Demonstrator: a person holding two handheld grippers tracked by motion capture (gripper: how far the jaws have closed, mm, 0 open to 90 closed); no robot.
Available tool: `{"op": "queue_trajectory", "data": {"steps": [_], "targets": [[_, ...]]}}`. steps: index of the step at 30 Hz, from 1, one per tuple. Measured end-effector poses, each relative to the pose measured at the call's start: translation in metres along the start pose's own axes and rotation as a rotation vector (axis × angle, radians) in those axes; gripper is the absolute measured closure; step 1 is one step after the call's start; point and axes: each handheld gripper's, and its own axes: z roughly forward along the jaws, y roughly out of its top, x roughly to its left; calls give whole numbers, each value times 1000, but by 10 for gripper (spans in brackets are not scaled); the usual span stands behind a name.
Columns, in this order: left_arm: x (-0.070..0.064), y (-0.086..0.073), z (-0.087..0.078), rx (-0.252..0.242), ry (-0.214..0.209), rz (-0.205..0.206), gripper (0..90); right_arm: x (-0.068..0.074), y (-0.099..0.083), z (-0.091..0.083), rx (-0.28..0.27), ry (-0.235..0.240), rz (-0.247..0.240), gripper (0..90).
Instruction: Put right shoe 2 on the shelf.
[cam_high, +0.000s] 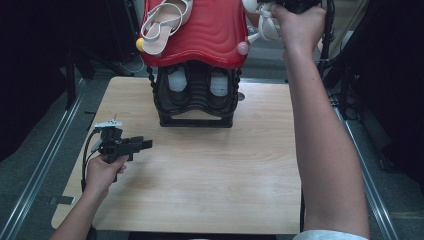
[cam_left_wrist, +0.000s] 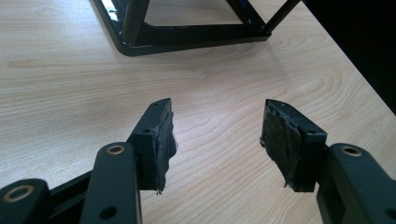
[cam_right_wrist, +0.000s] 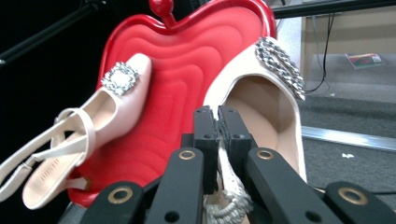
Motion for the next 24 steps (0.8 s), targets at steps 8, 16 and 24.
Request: {"op": "queue_trajectory", "data": {"steps": [8,16,24], "targets": [[0,0,0,-6,-5,-2,437,19,16,-1,-19,-2,-32,888],[0,0,0,-9,-11,-1,437,36,24,10,-29,23,-46,887],[0,0,-1,-6,-16,-3,437,43,16,34,-14,19,-87,887]]}}
